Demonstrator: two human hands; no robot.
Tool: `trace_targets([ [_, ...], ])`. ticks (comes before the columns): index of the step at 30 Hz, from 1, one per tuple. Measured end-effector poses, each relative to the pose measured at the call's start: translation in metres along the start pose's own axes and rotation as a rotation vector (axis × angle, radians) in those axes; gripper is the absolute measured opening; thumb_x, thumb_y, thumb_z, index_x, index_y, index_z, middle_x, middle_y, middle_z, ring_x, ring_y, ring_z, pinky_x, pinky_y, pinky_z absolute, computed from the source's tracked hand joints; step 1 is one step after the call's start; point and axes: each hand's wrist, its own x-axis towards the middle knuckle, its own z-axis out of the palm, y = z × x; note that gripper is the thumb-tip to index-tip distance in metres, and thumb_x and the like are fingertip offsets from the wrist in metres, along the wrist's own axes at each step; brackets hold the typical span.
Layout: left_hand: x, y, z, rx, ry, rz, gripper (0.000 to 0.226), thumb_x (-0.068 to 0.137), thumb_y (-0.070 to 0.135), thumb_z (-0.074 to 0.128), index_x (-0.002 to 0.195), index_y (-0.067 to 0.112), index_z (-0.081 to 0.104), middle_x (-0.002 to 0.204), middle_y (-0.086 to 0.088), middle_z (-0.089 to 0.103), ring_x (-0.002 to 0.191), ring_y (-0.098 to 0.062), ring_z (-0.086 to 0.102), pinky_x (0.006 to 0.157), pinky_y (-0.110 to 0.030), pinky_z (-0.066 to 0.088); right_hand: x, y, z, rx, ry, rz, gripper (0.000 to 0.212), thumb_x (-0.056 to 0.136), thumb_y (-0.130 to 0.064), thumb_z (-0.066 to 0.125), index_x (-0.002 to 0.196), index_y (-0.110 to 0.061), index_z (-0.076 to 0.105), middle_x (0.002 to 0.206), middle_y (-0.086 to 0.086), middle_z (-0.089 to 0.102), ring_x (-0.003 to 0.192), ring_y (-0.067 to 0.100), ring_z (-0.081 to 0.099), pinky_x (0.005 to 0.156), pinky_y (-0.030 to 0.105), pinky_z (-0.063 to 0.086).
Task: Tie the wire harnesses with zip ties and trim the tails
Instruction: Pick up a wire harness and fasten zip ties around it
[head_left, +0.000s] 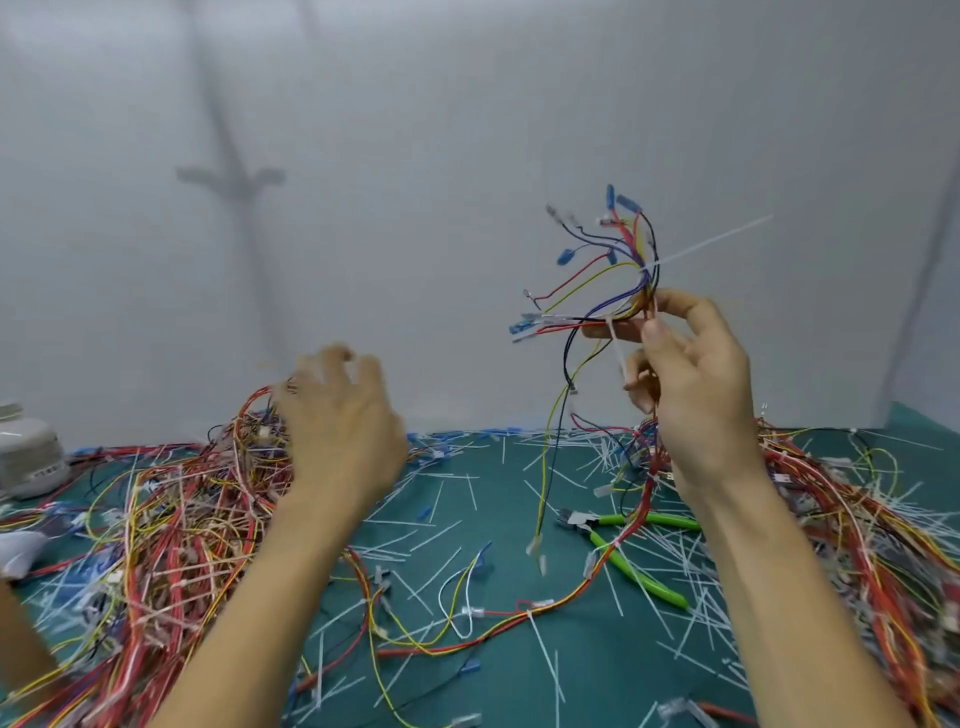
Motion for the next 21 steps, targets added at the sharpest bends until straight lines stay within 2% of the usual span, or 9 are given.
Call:
trace_targets([
  [2,-0.006,0.033,-0.001,-0.487,-0.111,0.149,0.023,0.096,0.03,0.05,0.112,0.015,0.058,0.128,-0.007,0.053,0.116,-0.026,0.053,0.095,-0.035,0.038,-0.001,-0.001,0.002,0.015,-0.06,0.014,0.022,0.104,-0.005,0.042,0.106,-0.022,0.055,0.092,0.002,0.074,0.059,0.005,0.052,0.048,0.017,0.039],
  [5,-0.011,0.075,-0.01,-1.168,-0.286,0.083,0.039,0.099,0.046,0.039,0.105,0.021,0.068,0.107,0.003,0.072,0.103,-0.014,0.065,0.093,-0.035,0.05,-0.003,0.0,0.006,-0.013,-0.166,0.055,0.024,0.102,0.0,0.044,0.108,-0.021,0.056,0.087,0.001,0.072,0.064,0.008,0.055,0.051,0.02,0.042],
  [9,-0.004,0.091,-0.021,-1.644,-0.294,-0.1,0.026,0.096,0.019,0.048,0.101,0.011,0.072,0.1,-0.003,0.077,0.095,-0.018,0.072,0.078,-0.035,0.057,-0.005,-0.001,0.006,-0.057,-0.27,0.088,0.025,0.102,-0.002,0.046,0.113,-0.023,0.054,0.088,0.01,0.075,0.062,0.013,0.056,0.052,0.021,0.044],
  [11,-0.001,0.086,-0.023,-1.77,-0.337,-0.101,0.038,0.082,0.022,0.054,0.11,0.0,0.068,0.107,-0.01,0.075,0.099,-0.025,0.072,0.085,-0.041,0.059,-0.005,-0.001,0.006,-0.073,-0.288,0.108,0.024,0.101,-0.003,0.048,0.113,-0.022,0.056,0.083,0.01,0.075,0.059,0.012,0.057,0.05,0.02,0.046],
  [13,0.0,0.08,-0.022,-1.802,-0.4,-0.021,0.045,0.074,0.032,0.062,0.108,0.004,0.072,0.106,-0.012,0.074,0.1,-0.025,0.071,0.09,-0.04,0.057,-0.005,-0.001,0.007,-0.114,-0.31,0.132,0.023,0.101,-0.002,0.048,0.114,-0.018,0.058,0.078,0.01,0.074,0.056,0.012,0.058,0.049,0.021,0.047],
  [16,-0.003,0.082,-0.021,-1.702,-0.347,0.069,0.006,0.075,0.033,0.076,0.072,0.028,0.074,0.079,0.003,0.073,0.078,-0.013,0.07,0.082,-0.035,0.051,-0.007,0.0,0.012,-0.206,-0.382,0.176,0.023,0.101,-0.002,0.048,0.108,-0.019,0.061,0.077,0.013,0.073,0.055,0.017,0.061,0.051,0.027,0.049],
  [18,-0.006,0.083,-0.016,-1.678,-0.228,0.087,0.018,0.073,0.02,0.08,0.063,0.031,0.069,0.067,0.008,0.068,0.067,-0.006,0.064,0.072,-0.023,0.049,-0.009,0.001,0.015,-0.297,-0.42,0.19,0.022,0.101,-0.006,0.05,0.1,-0.025,0.06,0.077,0.009,0.074,0.056,0.02,0.062,0.054,0.033,0.051],
  [20,-0.007,0.083,-0.01,-1.766,-0.137,0.012,0.018,0.066,0.018,0.078,0.077,0.026,0.067,0.077,-0.002,0.074,0.076,-0.013,0.069,0.072,-0.022,0.051,-0.009,0.001,0.016,-0.392,-0.43,0.193,0.019,0.1,-0.01,0.052,0.098,-0.027,0.061,0.077,0.002,0.075,0.058,0.018,0.066,0.059,0.035,0.052],
  [21,-0.007,0.082,-0.007,-1.796,-0.117,-0.03,0.032,0.061,0.018,0.08,0.087,0.021,0.063,0.085,-0.009,0.075,0.081,-0.018,0.071,0.075,-0.025,0.052,-0.008,0.001,0.015,-0.42,-0.422,0.198,0.017,0.1,-0.012,0.053,0.099,-0.025,0.063,0.078,-0.001,0.076,0.061,0.016,0.069,0.061,0.036,0.053],
])
